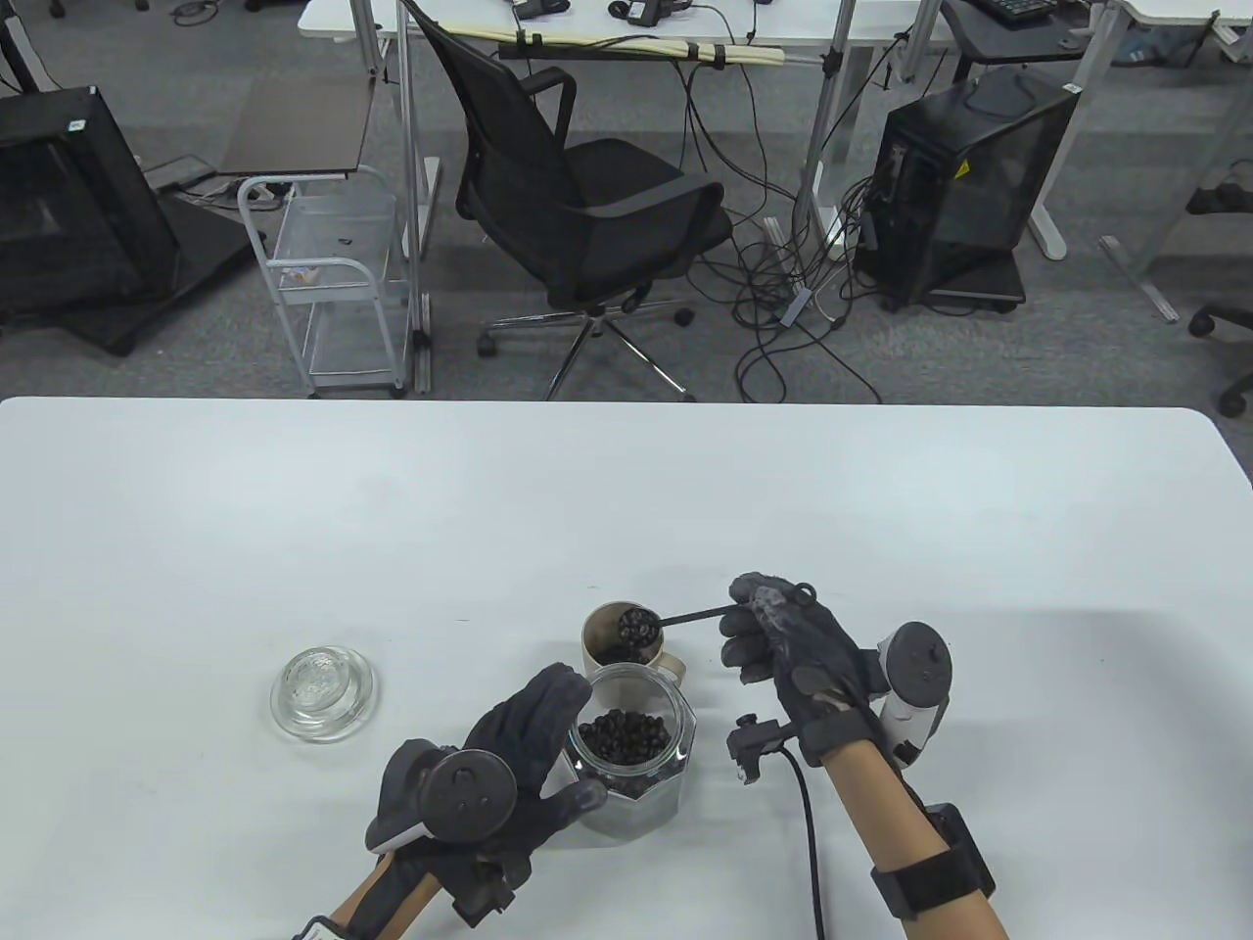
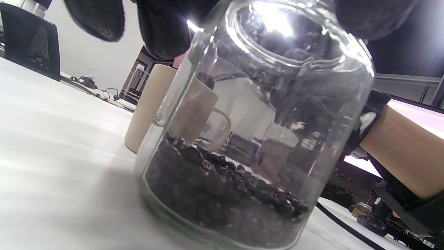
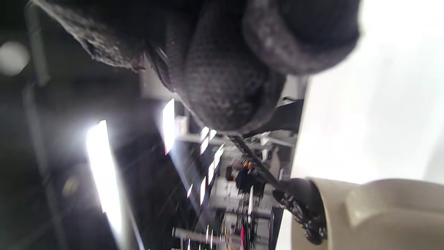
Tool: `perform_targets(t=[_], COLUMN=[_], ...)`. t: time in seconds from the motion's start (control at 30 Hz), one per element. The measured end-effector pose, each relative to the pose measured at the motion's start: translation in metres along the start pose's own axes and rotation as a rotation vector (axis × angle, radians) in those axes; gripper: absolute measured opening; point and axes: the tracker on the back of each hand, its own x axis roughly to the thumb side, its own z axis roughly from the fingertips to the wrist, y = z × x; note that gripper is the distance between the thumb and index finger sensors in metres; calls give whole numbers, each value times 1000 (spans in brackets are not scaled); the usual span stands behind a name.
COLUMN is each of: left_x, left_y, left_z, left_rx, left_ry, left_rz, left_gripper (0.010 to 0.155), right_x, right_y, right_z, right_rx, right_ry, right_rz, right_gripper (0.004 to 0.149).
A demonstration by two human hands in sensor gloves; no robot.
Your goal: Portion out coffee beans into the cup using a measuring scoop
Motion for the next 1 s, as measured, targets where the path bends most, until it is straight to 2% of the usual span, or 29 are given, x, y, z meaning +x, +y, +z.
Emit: perform_targets(t=[0.1,0.17,0.33,0.5,0.63,1.0], left_x=[0,0,0,0,0,0], left_y=[0,0,0,0,0,0], left_z=[0,0,0,0,0,0], left_rx=[0,0,0,1,1,1], left_ry=[0,0,0,0,0,0], left_rz=[1,0,0,-1,0,-1], left_gripper=[92,92,92,92,92,92], right_x=[20,30,43,43,40,41], right_y=[13,21,38,39,31,-2], right_z=[-2,1,9,9,8,6], right_rx=[207,280,347,329,269,18], right_ry=[-187,-267,-359,-364,-344,-226], right_rz=[202,295,408,388,312,-129], right_gripper=[46,45,45,45,46,45])
